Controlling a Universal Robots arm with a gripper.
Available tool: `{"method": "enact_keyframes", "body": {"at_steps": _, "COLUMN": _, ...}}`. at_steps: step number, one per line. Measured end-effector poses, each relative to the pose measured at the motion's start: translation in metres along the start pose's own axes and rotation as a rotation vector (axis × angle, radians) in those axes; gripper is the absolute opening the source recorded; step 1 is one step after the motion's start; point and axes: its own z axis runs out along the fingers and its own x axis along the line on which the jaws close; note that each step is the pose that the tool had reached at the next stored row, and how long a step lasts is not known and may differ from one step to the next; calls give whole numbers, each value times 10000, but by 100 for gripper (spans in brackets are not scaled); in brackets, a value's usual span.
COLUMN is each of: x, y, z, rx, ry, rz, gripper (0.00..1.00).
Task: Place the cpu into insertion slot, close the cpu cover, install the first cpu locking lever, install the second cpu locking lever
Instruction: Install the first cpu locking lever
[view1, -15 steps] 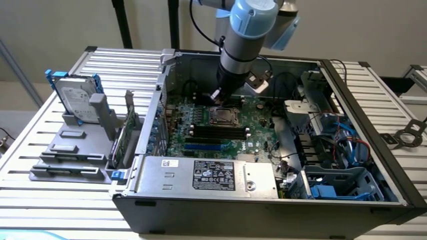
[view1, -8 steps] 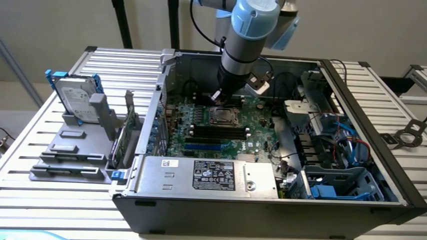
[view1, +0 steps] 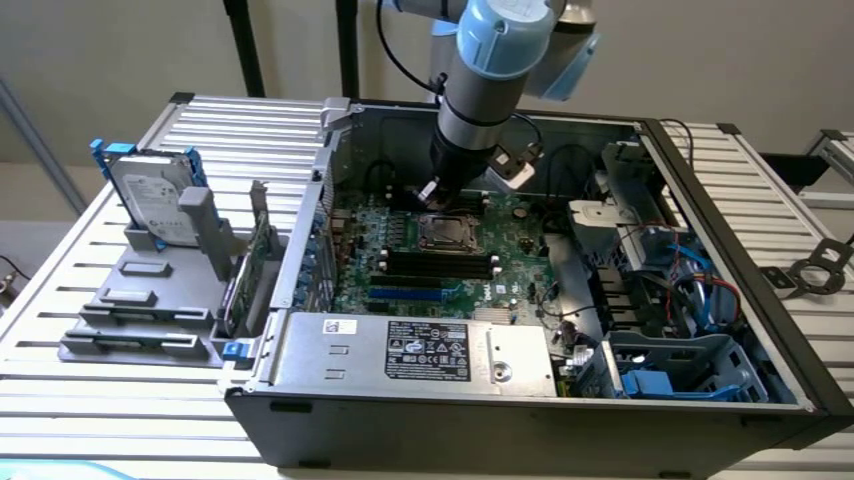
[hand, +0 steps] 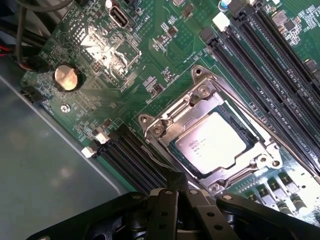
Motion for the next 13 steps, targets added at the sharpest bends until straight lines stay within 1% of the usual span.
{"method": "enact_keyframes", "body": {"at_steps": 2, "x": -17, "y": -19, "z": 1, "rx": 0, "ry": -3, "rz": 2, "gripper": 11}}
{"method": "enact_keyframes", "body": {"at_steps": 5, "x": -20, "y": -26, "z": 3, "rx": 1, "ry": -3, "rz": 0, "gripper": 11}}
{"method": "enact_keyframes", "body": {"at_steps": 13, "x": 10, "y": -61, "z": 18, "rx": 2, "ry": -1, "rz": 0, "gripper": 11}}
